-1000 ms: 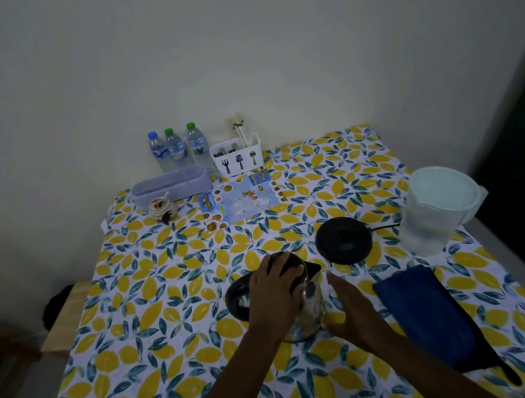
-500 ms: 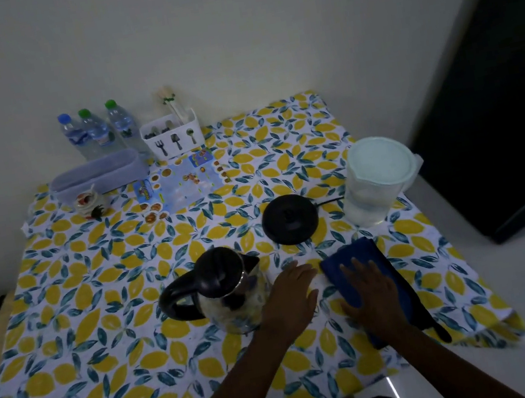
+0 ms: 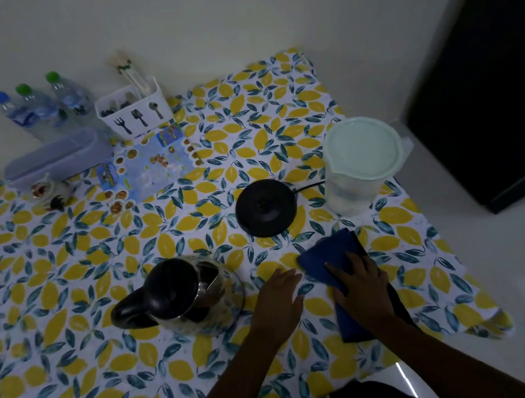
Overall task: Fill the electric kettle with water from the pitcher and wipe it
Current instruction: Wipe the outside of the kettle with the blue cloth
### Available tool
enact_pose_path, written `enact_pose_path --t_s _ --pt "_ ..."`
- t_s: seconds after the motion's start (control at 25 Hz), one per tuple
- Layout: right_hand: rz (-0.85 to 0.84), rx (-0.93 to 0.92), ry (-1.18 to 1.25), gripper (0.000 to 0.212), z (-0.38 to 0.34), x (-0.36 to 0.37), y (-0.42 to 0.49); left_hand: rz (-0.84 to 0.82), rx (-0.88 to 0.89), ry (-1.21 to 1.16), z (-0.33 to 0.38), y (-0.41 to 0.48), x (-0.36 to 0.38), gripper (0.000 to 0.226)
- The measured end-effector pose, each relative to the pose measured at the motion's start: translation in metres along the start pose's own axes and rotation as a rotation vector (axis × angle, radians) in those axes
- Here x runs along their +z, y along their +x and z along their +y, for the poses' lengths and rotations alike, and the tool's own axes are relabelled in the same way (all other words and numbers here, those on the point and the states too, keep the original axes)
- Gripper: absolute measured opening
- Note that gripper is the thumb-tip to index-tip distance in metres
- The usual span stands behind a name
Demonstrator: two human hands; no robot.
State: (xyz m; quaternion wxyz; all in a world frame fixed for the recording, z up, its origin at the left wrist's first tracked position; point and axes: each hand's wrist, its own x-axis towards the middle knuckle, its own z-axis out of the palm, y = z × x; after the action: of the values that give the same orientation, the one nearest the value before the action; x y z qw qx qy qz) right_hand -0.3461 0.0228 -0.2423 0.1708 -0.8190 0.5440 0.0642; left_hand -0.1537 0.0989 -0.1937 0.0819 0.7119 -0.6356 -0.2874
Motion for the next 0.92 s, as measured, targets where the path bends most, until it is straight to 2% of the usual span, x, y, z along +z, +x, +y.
enact_pose_path --t_s 0.24,0.44,0.64,0.72,0.8,0.92 --pt "0.045 -0.08 0.034 0.044 0.008 -0.01 0.02 0.161 -0.063 -0.089 0.007 0.005 -0.004 0.047" --pt "0.114 -0.059 0.426 0.039 -0.002 -0.025 0.017 0.37 0.012 -0.092 0.013 -0.016 -0.034 0.041" --pt "0.182 -0.174 0.762 0.038 -0.062 -0.062 -0.004 0.557 0.059 -0.079 0.003 -0.057 -0.086 0.036" --pt "0.187 -0.203 0.827 0.036 -0.092 -0.078 -0.007 0.653 0.069 -0.061 -0.01 -0.074 -0.107 0.032" --pt "0.205 -0.248 0.853 0.036 -0.124 -0.092 -0.009 0.75 0.018 -0.062 -0.031 -0.097 -0.126 0.028" --pt "0.233 -0.306 0.923 0.036 -0.173 -0.116 -0.004 0.819 -0.154 -0.004 -0.076 -0.124 -0.143 0.032"
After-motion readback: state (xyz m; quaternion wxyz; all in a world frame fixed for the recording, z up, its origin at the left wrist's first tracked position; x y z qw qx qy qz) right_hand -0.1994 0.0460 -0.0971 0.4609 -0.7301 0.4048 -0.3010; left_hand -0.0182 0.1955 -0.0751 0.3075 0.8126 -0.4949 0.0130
